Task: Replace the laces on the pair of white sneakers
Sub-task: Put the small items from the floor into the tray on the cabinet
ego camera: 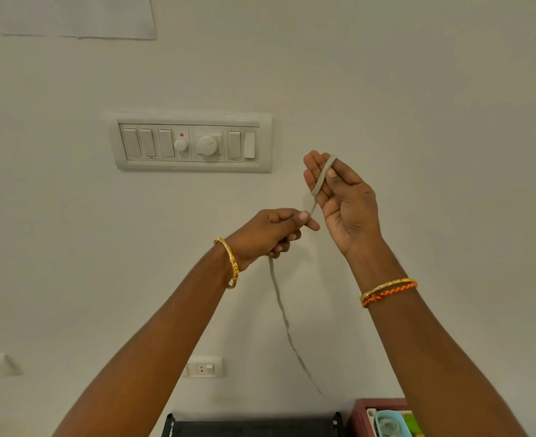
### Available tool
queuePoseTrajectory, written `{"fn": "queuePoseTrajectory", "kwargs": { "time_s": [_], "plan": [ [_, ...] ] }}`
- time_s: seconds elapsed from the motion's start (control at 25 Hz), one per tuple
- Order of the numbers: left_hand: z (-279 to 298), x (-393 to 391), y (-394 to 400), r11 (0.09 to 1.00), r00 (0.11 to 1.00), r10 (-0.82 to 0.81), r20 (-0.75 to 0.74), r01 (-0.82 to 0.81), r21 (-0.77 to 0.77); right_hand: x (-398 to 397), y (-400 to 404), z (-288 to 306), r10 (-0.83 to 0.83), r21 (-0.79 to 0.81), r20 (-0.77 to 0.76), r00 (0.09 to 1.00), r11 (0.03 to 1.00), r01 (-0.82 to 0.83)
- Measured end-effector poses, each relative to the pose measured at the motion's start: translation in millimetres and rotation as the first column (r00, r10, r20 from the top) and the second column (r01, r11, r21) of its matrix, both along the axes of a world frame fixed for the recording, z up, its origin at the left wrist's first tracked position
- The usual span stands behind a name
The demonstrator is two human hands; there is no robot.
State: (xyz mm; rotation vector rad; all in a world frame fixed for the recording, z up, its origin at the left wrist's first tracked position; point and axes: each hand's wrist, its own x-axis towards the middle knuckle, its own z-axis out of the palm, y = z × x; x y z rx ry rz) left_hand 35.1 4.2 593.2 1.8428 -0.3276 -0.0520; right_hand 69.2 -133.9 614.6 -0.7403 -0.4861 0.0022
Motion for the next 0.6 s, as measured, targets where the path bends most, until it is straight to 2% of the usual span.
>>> {"fn": "queuePoseTrajectory", "kwargs": {
  "time_s": [0.16, 0.28, 0.44, 0.6],
  "plan": [
    [16, -7, -2, 0.994, 0.996, 0.038, 0.082, -0.046, 0.096, 14, 2, -4, -0.184, -0.142, 0.045, 0.982, 0.972, 0.188],
    [29, -7, 1, 0.991, 0.987, 0.099, 0.123, -0.108, 0.073, 22, 0, -9, -0.265, -0.254, 0.114, 0.958, 0.924, 0.286],
    [46, -4, 4, 0.984, 0.975, 0.137, 0.173, -0.154, 0.088, 25, -2, -19, -0.312, -0.382, 0.207, 0.927, 0.847, 0.370],
    [55, -3, -4, 0.982, 0.976, 0.082, 0.199, -0.113, 0.149, 22, 0, -22, -0.320, -0.473, 0.374, 0.870, 0.742, 0.476]
  ]
}}
